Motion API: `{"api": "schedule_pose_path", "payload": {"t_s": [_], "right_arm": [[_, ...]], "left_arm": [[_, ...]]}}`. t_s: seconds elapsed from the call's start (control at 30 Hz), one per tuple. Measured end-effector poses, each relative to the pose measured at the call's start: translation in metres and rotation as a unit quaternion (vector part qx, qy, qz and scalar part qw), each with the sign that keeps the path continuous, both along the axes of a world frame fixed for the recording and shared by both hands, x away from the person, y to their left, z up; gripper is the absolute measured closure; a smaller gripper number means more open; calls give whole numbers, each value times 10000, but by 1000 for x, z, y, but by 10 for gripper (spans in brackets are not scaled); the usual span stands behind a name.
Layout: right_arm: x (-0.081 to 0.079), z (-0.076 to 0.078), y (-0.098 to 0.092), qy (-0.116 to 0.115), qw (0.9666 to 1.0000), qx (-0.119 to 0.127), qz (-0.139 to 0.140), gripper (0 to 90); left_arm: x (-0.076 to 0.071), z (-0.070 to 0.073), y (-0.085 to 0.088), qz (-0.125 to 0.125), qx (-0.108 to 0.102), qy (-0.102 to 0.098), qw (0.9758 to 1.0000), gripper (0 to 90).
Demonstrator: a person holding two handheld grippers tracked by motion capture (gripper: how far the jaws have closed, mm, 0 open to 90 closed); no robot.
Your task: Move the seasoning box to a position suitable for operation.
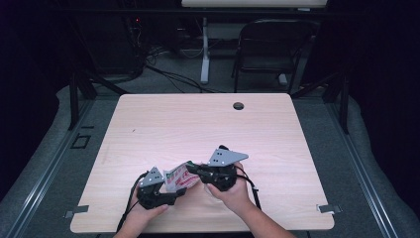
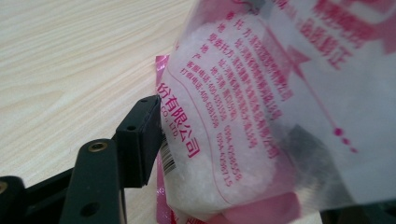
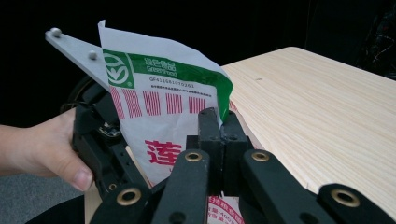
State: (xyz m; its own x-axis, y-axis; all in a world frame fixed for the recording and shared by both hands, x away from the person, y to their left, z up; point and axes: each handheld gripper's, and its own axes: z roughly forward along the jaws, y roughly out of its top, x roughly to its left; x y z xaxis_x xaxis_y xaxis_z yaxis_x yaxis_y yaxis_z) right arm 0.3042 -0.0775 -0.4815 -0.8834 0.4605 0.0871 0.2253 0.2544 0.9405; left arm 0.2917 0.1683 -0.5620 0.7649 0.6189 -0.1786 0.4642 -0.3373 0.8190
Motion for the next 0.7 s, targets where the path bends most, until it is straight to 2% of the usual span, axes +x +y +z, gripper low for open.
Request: {"api": "schedule_pose_path", "payload": {"t_s": [0.1, 0.3, 0.37, 0.7], "right_arm": [[0, 0, 0, 0, 10000, 34, 5, 900], [-1, 1, 0, -16, 10000, 85, 39, 900], [-2, 2, 0, -17, 9999, 101, 49, 900], [-2, 6, -1, -25, 9997, 251, 61, 900]], "left_arm": [[2, -2, 0, 21, -1, 21, 10000, 372], [3, -7, -6, 38, 169, 43, 9998, 313], [4, -9, -8, 25, 252, 73, 9997, 314], [7, -16, -11, -10, 326, 213, 9992, 323]]}}
